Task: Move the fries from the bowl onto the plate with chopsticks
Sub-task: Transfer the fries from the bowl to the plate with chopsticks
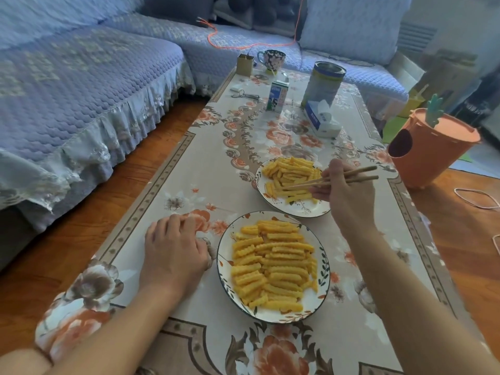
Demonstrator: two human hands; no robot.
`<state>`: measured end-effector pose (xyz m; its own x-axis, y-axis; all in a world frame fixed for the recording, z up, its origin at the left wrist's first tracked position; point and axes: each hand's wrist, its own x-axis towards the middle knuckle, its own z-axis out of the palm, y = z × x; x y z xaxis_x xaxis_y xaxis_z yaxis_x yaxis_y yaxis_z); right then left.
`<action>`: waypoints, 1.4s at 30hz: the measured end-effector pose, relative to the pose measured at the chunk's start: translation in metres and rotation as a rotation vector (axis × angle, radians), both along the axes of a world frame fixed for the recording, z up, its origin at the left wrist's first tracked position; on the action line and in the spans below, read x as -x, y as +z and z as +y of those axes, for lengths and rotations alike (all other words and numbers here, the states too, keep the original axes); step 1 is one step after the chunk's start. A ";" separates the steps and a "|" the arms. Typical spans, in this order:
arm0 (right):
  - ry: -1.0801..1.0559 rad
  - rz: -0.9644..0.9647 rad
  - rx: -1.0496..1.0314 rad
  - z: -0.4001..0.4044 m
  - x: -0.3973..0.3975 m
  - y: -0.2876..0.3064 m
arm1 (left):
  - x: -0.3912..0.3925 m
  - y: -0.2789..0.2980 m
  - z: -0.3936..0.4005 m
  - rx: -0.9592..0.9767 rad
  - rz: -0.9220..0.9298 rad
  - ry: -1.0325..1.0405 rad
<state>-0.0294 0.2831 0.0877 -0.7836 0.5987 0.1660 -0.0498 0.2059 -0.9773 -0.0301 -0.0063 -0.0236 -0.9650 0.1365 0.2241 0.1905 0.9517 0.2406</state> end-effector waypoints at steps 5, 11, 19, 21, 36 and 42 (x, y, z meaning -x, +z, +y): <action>-0.054 -0.055 -0.081 -0.013 0.023 0.001 | 0.001 0.000 -0.001 -0.008 -0.001 -0.002; -0.006 -0.066 -0.193 -0.023 0.023 0.000 | 0.001 0.000 -0.002 0.002 -0.006 -0.004; -0.019 -0.065 -0.222 -0.029 0.018 0.005 | -0.001 0.000 -0.001 -0.041 -0.001 0.000; -0.032 -0.074 -0.222 -0.028 0.019 0.004 | -0.001 0.000 -0.001 -0.035 -0.002 0.000; -0.132 -0.061 -0.016 -0.011 0.016 0.012 | 0.001 0.001 -0.002 -0.023 -0.012 0.005; 0.026 -0.034 0.103 0.000 -0.056 0.050 | 0.001 0.002 -0.002 -0.012 -0.004 0.002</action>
